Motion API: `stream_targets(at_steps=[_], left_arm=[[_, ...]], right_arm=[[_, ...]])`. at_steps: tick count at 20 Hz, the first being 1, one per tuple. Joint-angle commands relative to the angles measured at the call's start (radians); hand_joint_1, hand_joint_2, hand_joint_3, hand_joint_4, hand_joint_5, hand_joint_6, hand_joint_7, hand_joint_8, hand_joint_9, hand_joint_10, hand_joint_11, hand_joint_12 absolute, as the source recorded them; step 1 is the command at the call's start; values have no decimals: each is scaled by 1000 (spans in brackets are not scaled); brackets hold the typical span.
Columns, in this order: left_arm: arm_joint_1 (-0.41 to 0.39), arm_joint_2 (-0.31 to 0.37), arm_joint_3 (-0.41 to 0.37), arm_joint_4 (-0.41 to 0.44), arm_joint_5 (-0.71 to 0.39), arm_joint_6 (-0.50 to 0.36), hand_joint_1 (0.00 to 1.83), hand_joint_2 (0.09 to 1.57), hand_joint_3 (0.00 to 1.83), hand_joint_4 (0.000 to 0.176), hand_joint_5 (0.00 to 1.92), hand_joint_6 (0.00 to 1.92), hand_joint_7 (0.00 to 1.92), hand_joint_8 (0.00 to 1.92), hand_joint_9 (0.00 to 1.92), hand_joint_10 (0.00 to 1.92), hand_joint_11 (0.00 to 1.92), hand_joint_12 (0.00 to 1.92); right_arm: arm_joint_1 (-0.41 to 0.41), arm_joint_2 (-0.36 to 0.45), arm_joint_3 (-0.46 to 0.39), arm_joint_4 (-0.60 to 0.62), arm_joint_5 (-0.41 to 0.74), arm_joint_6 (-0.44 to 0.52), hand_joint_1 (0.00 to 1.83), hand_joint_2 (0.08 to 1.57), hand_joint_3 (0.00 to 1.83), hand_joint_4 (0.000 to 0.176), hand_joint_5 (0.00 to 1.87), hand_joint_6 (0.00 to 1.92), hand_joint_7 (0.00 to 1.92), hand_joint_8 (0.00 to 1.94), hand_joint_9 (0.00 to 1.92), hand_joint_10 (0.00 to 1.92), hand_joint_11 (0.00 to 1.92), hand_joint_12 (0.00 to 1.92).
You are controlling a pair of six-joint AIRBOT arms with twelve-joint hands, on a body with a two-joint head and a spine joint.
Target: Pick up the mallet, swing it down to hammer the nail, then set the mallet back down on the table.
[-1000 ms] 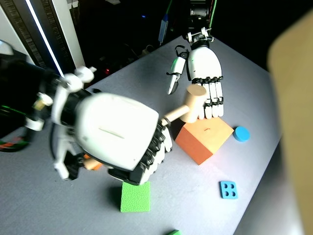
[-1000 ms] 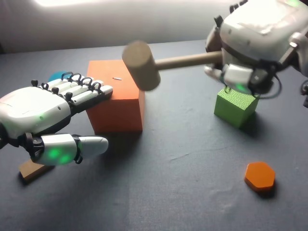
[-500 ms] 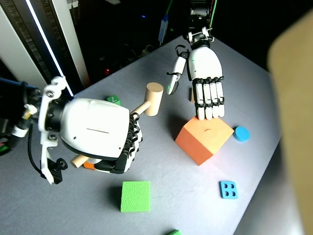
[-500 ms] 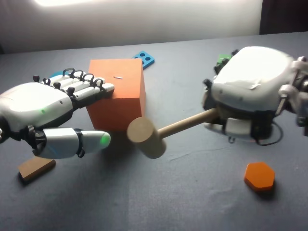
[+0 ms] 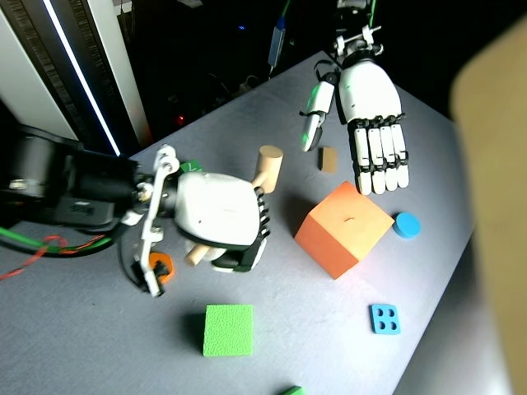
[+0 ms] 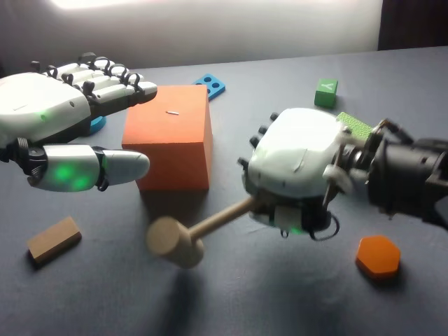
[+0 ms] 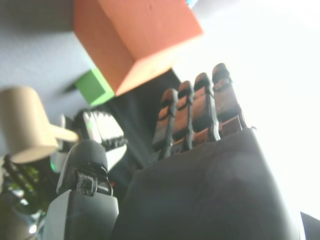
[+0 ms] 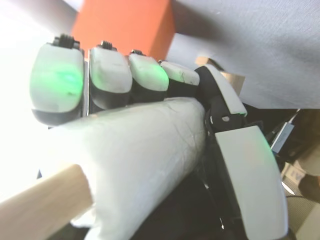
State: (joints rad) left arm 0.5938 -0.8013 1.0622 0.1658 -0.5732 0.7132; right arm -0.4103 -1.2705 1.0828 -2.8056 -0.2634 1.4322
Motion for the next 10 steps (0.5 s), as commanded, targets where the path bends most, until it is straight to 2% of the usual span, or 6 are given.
stream_targets(at_steps=[1, 2, 4, 6, 10], left_arm=[[-19, 13, 0, 14, -111, -24, 0, 1293, 1, 0, 90, 6, 75, 10, 42, 6, 10, 11], [-22, 18, -3, 43, -124, -47, 0, 1293, 0, 0, 93, 7, 76, 9, 44, 7, 13, 13], [-16, 26, -14, 58, -167, -49, 0, 1286, 0, 0, 66, 2, 45, 0, 22, 2, 0, 0], [-12, 33, -25, 75, -189, -49, 0, 1297, 3, 0, 85, 10, 66, 9, 38, 8, 5, 2], [-2, 43, -47, 111, -212, -49, 0, 1293, 0, 0, 82, 2, 51, 1, 32, 1, 8, 5]], right_arm=[[5, -8, 10, -26, -123, -22, 301, 1556, 7, 0, 1019, 1921, 1245, 1941, 1292, 1921, 1366, 1921], [-2, -26, 22, -27, -132, -30, 279, 1564, 6, 0, 1019, 1921, 1243, 1941, 1292, 1921, 1370, 1921], [-15, -56, 46, -27, -138, -30, 339, 1553, 2, 0, 1020, 1921, 1257, 1941, 1318, 1921, 1393, 1921], [-29, -78, 64, -34, -141, -29, 290, 1559, 4, 0, 1018, 1921, 1246, 1941, 1293, 1921, 1360, 1921], [-41, -106, 96, -38, -148, -32, 348, 1545, 0, 0, 988, 1921, 1234, 1941, 1290, 1921, 1364, 1921]])
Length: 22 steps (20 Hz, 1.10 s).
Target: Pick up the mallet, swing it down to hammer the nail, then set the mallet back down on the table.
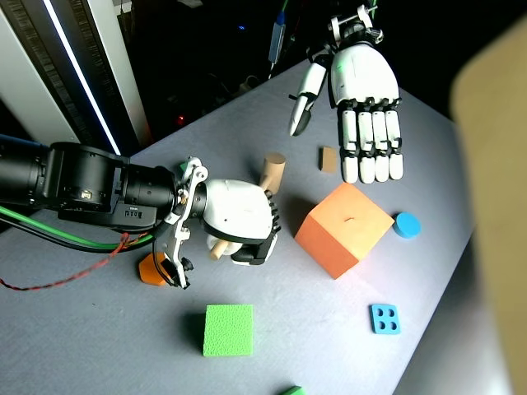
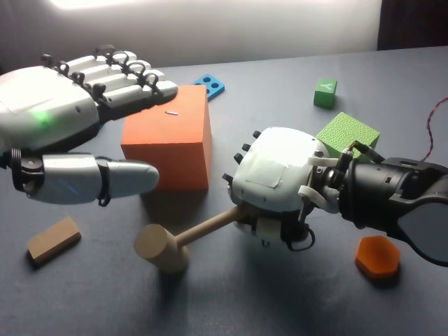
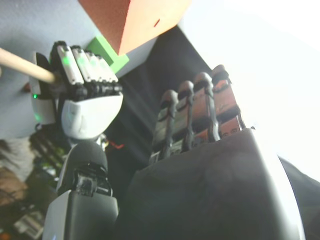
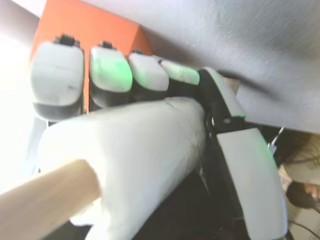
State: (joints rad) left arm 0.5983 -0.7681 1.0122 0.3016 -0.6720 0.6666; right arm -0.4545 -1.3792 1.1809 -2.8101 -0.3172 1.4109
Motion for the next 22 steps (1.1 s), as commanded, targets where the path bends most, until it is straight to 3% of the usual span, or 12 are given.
stream_targets(at_steps=[1, 13, 14, 15, 16, 17, 18, 20, 21, 22], left_arm=[[-2, 10, 0, -18, -124, -2, 0, 1293, 0, 0, 72, 0, 46, 0, 25, 0, 1, 2], [19, 12, 1, -12, -171, -1, 0, 1291, 0, 0, 74, 0, 59, 1, 36, 2, 7, 3], [19, 12, 1, -12, -170, -2, 0, 1289, 0, 0, 74, 1, 58, 1, 35, 2, 10, 5], [19, 12, 1, -12, -170, -2, 0, 1289, 0, 0, 74, 1, 58, 1, 35, 2, 10, 5], [19, 12, 1, -12, -170, -2, 0, 1297, 2, 0, 86, 5, 70, 5, 39, 3, 4, 3], [19, 12, 1, -12, -170, -2, 0, 1297, 2, 0, 86, 5, 70, 5, 39, 3, 4, 3], [19, 12, 2, -12, -170, -2, 0, 1297, 2, 0, 86, 5, 71, 5, 39, 3, 2, 3], [19, 12, 3, -12, -170, -2, 0, 1297, 2, 0, 86, 5, 71, 5, 39, 3, 2, 3], [19, 12, 3, -12, -170, -2, 0, 1294, 0, 0, 98, 9, 84, 9, 54, 8, 18, 10], [19, 12, 3, -12, -170, -1, 0, 1296, 1, 0, 103, 17, 86, 18, 58, 19, 37, 17]], right_arm=[[3, -2, 3, -38, -94, -13, 376, 1533, 0, 0, 997, 1921, 1235, 1941, 1290, 1921, 1359, 1921], [-3, -2, 8, -72, -99, -16, 402, 1511, 0, 0, 963, 1921, 1197, 1941, 1264, 1921, 1341, 1921], [-5, -1, 8, -72, -100, -16, 408, 1424, 0, 0, 740, 1921, 892, 1941, 924, 1921, 945, 1921], [-7, 0, 8, -73, -102, -16, 408, 1424, 0, 0, 740, 1921, 892, 1941, 924, 1921, 945, 1921], [-9, 0, 8, -83, -104, -15, 370, 1358, 0, 0, 411, 1428, 506, 1522, 489, 1590, 431, 1758], [-12, 0, 9, -92, -108, -15, 370, 1358, 0, 0, 411, 1428, 506, 1522, 489, 1590, 431, 1758], [-15, 0, 9, -101, -111, -15, 369, 1349, 0, 0, 423, 1281, 516, 1378, 491, 1469, 404, 1695], [-15, 0, 9, -101, -111, -13, 369, 1349, 0, 0, 423, 1281, 516, 1378, 491, 1469, 404, 1695], [-15, 0, 9, -101, -111, -12, 279, 1369, 0, 0, 439, 797, 517, 820, 455, 983, 250, 1413], [-15, 1, 9, -101, -111, -12, 270, 1313, 0, 0, 439, 63, 479, 59, 431, 179, 48, 1056]])
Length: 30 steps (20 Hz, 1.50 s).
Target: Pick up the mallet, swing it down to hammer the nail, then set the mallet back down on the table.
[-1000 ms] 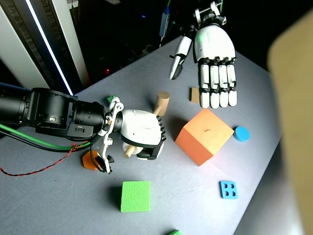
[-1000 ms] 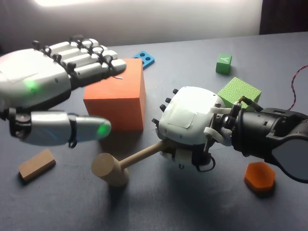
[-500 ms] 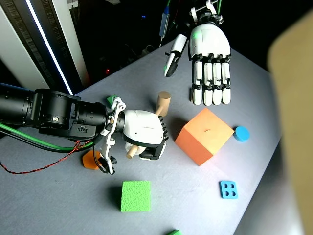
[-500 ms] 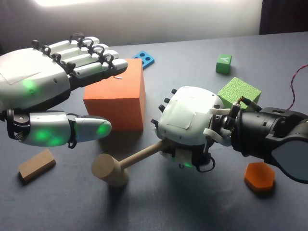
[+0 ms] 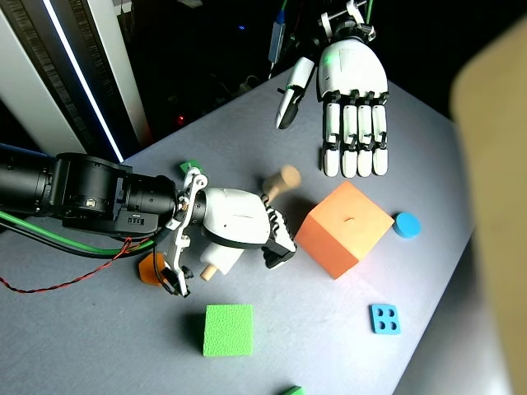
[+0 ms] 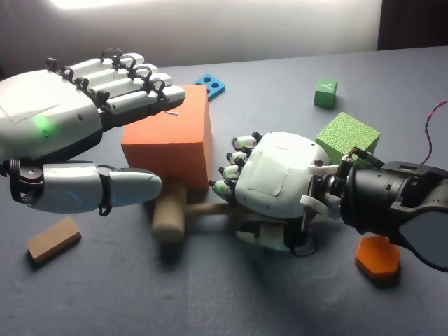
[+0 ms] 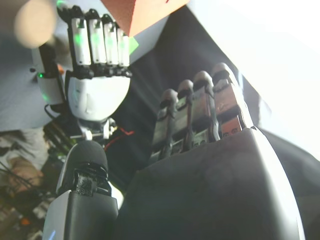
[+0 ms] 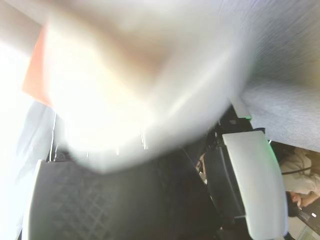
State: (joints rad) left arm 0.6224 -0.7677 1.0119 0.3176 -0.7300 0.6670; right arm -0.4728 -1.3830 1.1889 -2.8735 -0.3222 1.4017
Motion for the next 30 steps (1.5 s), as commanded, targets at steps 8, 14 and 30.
stream_targets(at_steps=[8, 14, 30], left_arm=[[-10, 12, -3, -28, -112, -2, 0, 1294, 0, 0, 96, 4, 82, 2, 57, 4, 7, 29], [-16, 20, -22, -28, -112, -10, 106, 1321, 7, 0, 215, 1403, 300, 1500, 230, 1567, 5, 1767], [-28, 13, -133, -28, -79, -17, 1044, 1425, 11, 176, 1570, 1921, 1671, 1921, 1704, 1921, 1744, 1921]], right_arm=[[31, 126, -84, -38, -112, 76, 339, 1157, 0, 0, 77, 0, 58, 0, 69, 1, 0, 282], [90, 440, -350, -38, -18, 111, 356, 1147, 1, 0, 548, 241, 381, 662, 229, 1205, 48, 1649], [283, 764, -493, -37, 251, 273, 813, 1480, 1, 176, 1418, 1921, 1519, 1941, 1544, 1921, 1534, 1921]])
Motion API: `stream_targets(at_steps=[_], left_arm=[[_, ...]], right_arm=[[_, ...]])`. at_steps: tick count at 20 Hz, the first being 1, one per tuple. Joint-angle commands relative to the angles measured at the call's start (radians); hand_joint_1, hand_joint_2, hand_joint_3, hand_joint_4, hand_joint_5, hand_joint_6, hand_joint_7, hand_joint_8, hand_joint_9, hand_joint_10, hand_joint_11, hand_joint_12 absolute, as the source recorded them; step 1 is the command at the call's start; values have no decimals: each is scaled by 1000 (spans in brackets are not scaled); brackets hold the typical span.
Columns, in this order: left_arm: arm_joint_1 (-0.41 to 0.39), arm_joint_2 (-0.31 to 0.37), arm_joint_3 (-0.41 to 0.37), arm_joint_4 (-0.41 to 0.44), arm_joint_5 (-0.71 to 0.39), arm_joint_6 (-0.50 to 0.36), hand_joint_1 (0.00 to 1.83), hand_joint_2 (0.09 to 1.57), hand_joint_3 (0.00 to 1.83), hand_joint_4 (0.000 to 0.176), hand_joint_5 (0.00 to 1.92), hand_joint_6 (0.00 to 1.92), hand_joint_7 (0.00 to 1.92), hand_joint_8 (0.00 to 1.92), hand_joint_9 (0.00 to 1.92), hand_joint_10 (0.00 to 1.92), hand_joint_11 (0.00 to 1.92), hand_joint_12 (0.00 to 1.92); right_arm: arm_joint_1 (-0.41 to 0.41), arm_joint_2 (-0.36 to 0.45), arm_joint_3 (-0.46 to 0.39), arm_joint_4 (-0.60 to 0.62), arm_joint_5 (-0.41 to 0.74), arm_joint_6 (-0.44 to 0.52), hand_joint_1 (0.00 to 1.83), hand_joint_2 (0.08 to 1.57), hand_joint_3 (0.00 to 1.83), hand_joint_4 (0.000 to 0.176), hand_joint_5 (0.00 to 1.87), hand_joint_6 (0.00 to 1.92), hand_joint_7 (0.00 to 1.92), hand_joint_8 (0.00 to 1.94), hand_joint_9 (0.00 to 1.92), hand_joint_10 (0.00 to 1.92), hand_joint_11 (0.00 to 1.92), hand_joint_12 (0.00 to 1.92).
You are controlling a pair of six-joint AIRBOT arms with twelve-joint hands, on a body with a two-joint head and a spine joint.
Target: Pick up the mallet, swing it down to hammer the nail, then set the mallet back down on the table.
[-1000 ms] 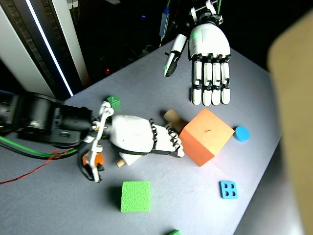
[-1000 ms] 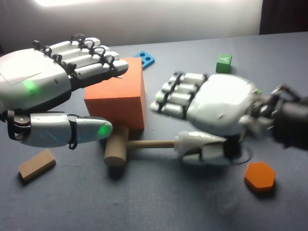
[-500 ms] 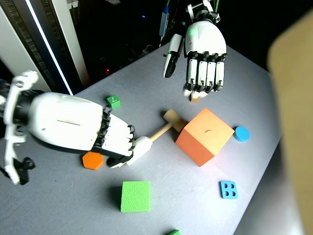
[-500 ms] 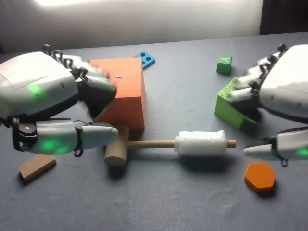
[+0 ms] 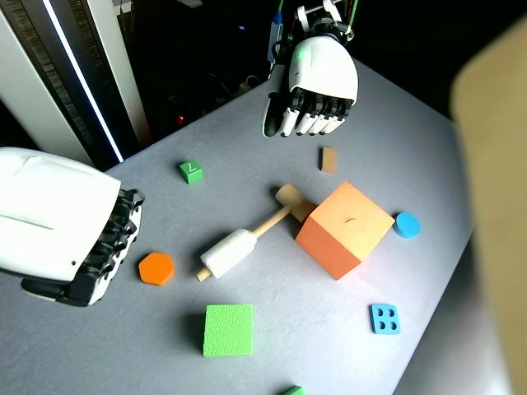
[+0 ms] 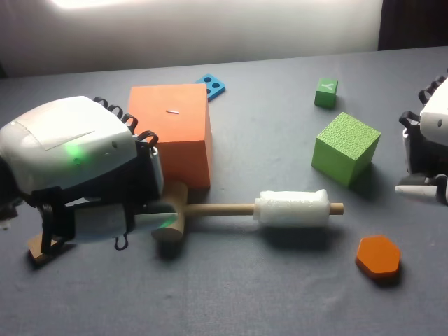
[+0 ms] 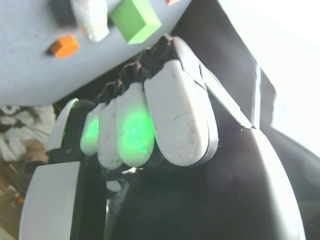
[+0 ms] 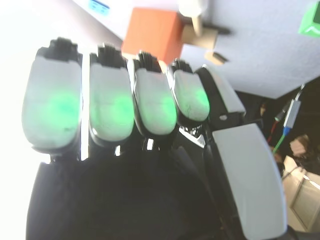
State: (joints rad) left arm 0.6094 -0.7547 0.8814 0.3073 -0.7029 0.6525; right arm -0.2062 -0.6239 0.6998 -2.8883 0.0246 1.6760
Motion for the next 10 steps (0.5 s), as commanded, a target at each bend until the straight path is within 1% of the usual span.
stream_targets(at_steps=[1, 3, 4, 6, 10], left_arm=[[-19, -4, -9, -18, -105, -3, 1062, 1423, 8, 176, 1563, 1921, 1662, 1921, 1701, 1921, 1746, 1921], [-21, -7, -20, -18, -105, -3, 993, 1437, 13, 176, 1572, 1921, 1653, 1921, 1675, 1921, 1698, 1921], [-21, -11, -28, -18, -105, -2, 1013, 1436, 10, 176, 1568, 1921, 1650, 1921, 1677, 1921, 1709, 1921], [-20, -17, -35, -18, -105, -2, 969, 1446, 12, 176, 1569, 1921, 1640, 1921, 1659, 1921, 1692, 1921], [-24, -20, -36, -18, -105, -3, 1004, 1432, 4, 176, 1556, 1921, 1637, 1921, 1660, 1921, 1681, 1921]], right_arm=[[17, 3, -4, -23, -101, -3, 819, 1479, 0, 176, 1416, 1921, 1520, 1941, 1547, 1921, 1534, 1921], [18, 0, -4, -23, -107, -9, 831, 1470, 0, 176, 1406, 1921, 1516, 1941, 1544, 1921, 1530, 1921], [18, -4, -4, -23, -110, -15, 834, 1468, 0, 176, 1404, 1921, 1522, 1941, 1553, 1921, 1533, 1921], [19, -6, -3, -23, -123, -21, 835, 1459, 0, 176, 1394, 1921, 1504, 1941, 1532, 1921, 1512, 1921], [35, -17, -2, -23, -118, -50, 876, 1436, 0, 176, 1397, 1921, 1505, 1941, 1540, 1921, 1534, 1921]])
